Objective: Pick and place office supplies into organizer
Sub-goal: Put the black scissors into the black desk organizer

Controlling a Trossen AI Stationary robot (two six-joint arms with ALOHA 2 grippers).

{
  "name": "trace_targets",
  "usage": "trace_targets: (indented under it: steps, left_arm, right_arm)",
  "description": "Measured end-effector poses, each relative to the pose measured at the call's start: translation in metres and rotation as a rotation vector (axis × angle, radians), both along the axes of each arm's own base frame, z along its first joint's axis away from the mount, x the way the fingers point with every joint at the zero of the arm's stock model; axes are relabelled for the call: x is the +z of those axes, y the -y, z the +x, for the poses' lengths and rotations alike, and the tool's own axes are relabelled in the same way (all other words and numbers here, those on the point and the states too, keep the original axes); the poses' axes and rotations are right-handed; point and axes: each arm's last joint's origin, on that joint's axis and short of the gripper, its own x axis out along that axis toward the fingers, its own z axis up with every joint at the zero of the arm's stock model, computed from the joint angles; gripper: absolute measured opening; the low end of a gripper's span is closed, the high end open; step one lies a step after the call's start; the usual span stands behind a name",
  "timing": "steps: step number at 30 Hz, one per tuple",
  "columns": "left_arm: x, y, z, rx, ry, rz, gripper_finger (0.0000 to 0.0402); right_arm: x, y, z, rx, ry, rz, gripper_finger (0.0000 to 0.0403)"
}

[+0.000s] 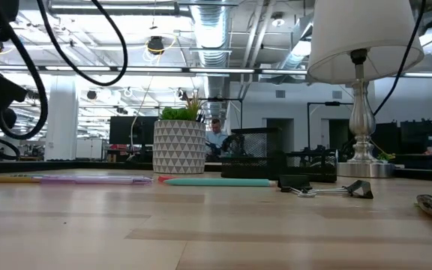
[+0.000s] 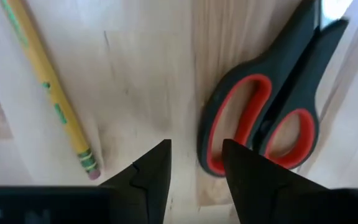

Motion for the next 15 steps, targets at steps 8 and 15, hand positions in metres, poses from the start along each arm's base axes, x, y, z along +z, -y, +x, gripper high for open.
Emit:
trace_targets:
  steps: [8,15]
  left_arm:
    - [0.0,0.002,0.004,0.006,0.05,-0.01,0.0136]
    - [-0.01,-0.001,-0.002,0.026,0.031,-0.023,0.0136]
  right_arm:
    - [0.0,0.002,0.001,-0.007,-0.001,0.005,0.0203]
    - [0.0,0.002,0.001,-0.007,-0.001,0.005,0.0203]
